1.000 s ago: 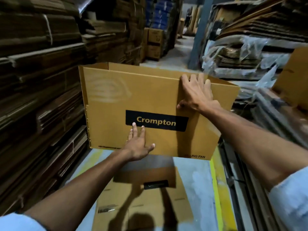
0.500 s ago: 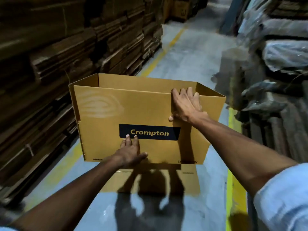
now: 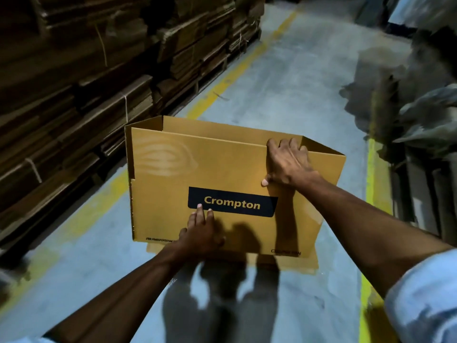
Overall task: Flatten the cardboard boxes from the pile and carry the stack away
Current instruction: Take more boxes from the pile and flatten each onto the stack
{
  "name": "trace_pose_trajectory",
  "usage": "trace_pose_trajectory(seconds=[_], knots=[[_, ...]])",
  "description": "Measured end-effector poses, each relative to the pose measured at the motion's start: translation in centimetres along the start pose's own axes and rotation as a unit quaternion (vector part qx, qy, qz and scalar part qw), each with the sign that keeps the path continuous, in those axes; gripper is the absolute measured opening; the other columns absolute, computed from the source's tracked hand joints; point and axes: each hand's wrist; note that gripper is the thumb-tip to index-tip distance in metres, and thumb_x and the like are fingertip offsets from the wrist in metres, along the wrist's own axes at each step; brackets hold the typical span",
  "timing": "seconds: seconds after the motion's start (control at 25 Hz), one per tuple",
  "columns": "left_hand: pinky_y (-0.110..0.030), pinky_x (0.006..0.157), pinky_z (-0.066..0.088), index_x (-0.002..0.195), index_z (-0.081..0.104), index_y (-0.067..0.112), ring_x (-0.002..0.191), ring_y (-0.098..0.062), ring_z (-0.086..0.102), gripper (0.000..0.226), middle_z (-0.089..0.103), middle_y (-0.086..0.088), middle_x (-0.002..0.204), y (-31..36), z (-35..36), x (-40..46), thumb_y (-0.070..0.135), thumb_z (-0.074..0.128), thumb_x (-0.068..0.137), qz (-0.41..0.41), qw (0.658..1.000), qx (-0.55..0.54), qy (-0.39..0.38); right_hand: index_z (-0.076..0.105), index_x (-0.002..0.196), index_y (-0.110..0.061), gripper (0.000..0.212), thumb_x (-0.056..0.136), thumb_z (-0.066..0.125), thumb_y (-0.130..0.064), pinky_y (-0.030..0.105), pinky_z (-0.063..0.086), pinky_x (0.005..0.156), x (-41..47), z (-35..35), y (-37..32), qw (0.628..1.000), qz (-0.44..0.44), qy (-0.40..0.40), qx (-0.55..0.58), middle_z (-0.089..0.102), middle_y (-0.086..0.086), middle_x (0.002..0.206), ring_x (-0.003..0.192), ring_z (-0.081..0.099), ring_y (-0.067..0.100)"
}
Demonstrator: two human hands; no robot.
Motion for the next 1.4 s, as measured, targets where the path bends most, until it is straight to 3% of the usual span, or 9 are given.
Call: trace_pose_trajectory(seconds=[0.28,0.48,0.56,0.68,0.84,1.0,1.16,1.28,1.4], knots=[[-0.056,0.118,0.022,0.158,0.000,0.011,0.153,-0.038,-0.003,0.092,-0.012,-0.016,0.166,-5.9,8.4,5.1,0.056,0.051,0.096,-0.013,0.999,0.011,0.028,0.036,0.127,-0.014,0.097,0.060,0.084,-0.065,0.050,0.041,0.094,2.6,11.2,-1.8,1.000,-0.002,-0.022,0.005,0.051,0.022,0.130,0.119,0.043,0.038],[-0.056,0.110,0.035,0.134,0.046,0.013,0.140,-0.041,0.021,0.057,0.023,-0.019,0.151,-10.7,10.3,7.6,0.046,0.063,0.091,-0.060,0.978,-0.013,0.198,0.034,0.134,-0.016,0.104,0.058,0.084,-0.066,0.050,0.039,0.097,4.4,16.3,-1.2,0.999,-0.014,-0.029,0.002,0.048,0.020,0.132,0.121,0.041,0.037],[-0.056,0.108,0.036,0.125,0.049,0.011,0.132,-0.046,0.027,0.054,0.026,-0.023,0.142,-12.8,10.7,8.6,0.046,0.066,0.088,-0.123,0.960,-0.014,0.252,0.030,0.142,-0.018,0.111,0.058,0.086,-0.064,0.050,0.035,0.099,5.3,17.2,-0.9,0.999,-0.027,-0.010,0.020,0.043,0.019,0.134,0.123,0.037,0.037],[-0.060,0.109,0.034,0.121,0.047,0.016,0.137,-0.051,0.022,0.062,0.012,-0.028,0.152,-14.2,12.0,10.2,0.052,0.075,0.079,-0.153,0.945,-0.046,0.286,0.021,0.151,-0.020,0.118,0.061,0.089,-0.053,0.051,0.034,0.100,5.9,18.5,-0.6,0.997,-0.046,0.029,0.056,0.036,0.020,0.137,0.126,0.032,0.039],[-0.067,0.109,0.027,0.113,0.039,0.023,0.147,-0.049,0.005,0.069,-0.017,-0.024,0.161,-14.4,12.4,11.9,0.059,0.080,0.071,-0.183,0.939,-0.059,0.285,0.023,0.152,-0.017,0.106,0.071,0.089,-0.033,0.053,0.035,0.113,4.5,20.7,-0.2,0.984,-0.037,0.112,0.135,0.022,0.019,0.153,0.141,0.021,0.040],[-0.072,0.103,0.029,0.115,0.038,0.023,0.142,-0.047,0.012,0.074,-0.002,-0.013,0.161,-14.5,12.6,13.0,0.056,0.085,0.068,-0.225,0.928,-0.048,0.295,0.043,0.139,-0.015,0.073,0.080,0.082,-0.029,0.051,0.037,0.112,0.0,26.1,1.3,0.959,0.103,0.175,0.196,0.023,0.017,0.153,0.141,0.023,0.038],[-0.076,0.096,0.035,0.111,0.033,0.020,0.137,-0.050,0.021,0.086,0.006,-0.006,0.154,-15.3,12.6,13.6,0.058,0.089,0.059,-0.252,0.920,-0.066,0.292,0.031,0.131,-0.018,0.086,0.072,0.081,-0.057,0.058,0.037,0.105,-4.7,33.6,4.1,0.886,0.336,0.035,0.318,0.028,0.019,0.147,0.137,0.030,0.045],[-0.067,0.094,0.044,0.112,0.030,0.016,0.123,-0.053,0.040,0.093,0.012,-0.015,0.151,-15.4,13.3,13.3,0.054,0.093,0.055,-0.277,0.900,-0.126,0.313,0.027,0.118,-0.020,0.081,0.072,0.079,-0.061,0.054,0.045,0.099,-5.2,35.6,4.8,0.855,0.314,0.024,0.412,0.040,0.017,0.133,0.120,0.047,0.041],[-0.061,0.099,0.038,0.118,0.034,0.013,0.121,-0.051,0.044,0.092,0.035,-0.026,0.136,-15.5,13.6,12.3,0.060,0.088,0.060,-0.283,0.895,-0.144,0.315,0.031,0.112,-0.022,0.073,0.072,0.080,-0.059,0.054,0.046,0.099,-5.6,35.1,5.4,0.854,0.306,0.059,0.417,0.043,0.014,0.128,0.116,0.049,0.040]])
Point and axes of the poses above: each hand's wrist, its own x-axis towards the middle knuckle, its own z-axis out of the palm, y = z × x
